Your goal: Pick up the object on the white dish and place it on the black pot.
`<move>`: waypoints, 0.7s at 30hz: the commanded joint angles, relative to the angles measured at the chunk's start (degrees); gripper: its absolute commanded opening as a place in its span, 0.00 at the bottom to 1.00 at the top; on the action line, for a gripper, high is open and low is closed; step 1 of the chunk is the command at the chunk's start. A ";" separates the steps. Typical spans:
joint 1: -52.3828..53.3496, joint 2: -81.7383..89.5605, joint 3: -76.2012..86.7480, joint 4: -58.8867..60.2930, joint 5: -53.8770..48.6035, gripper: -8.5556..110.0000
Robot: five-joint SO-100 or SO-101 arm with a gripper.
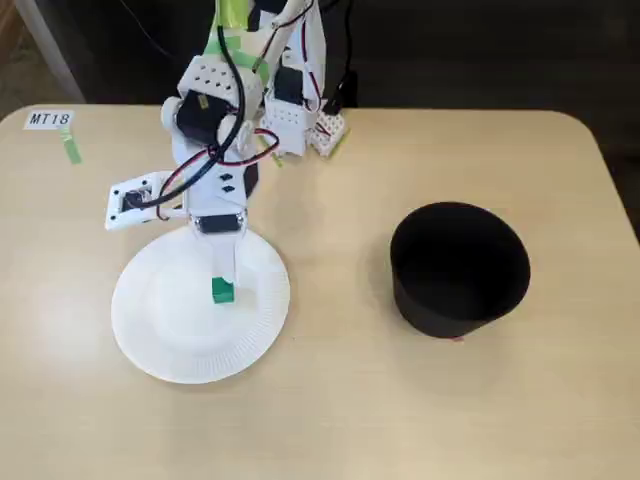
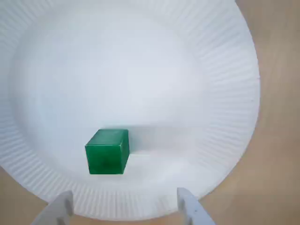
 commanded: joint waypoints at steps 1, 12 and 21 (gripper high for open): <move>0.35 -0.70 -3.96 0.35 1.23 0.32; 0.09 -6.33 -6.94 -0.88 4.92 0.31; -0.44 -10.63 -9.32 -2.20 5.89 0.31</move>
